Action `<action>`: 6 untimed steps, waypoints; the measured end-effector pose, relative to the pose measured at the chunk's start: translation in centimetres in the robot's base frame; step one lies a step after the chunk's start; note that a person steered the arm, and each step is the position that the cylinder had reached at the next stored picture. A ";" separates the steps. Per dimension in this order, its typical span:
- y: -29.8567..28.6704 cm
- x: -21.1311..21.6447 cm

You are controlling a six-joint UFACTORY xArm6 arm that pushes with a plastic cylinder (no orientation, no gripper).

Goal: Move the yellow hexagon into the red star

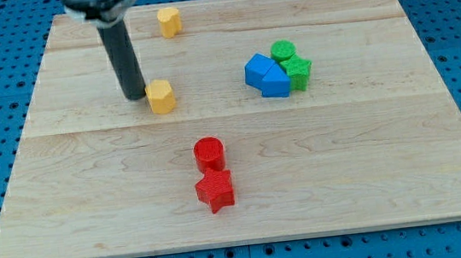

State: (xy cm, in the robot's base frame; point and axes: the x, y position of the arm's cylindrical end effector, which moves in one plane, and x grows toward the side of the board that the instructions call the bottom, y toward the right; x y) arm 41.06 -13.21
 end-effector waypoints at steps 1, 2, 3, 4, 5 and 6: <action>-0.8 -0.2; 0.5 -4.7; 3.6 -1.5; 3.0 6.0; 3.0 7.5; 5.0 10.1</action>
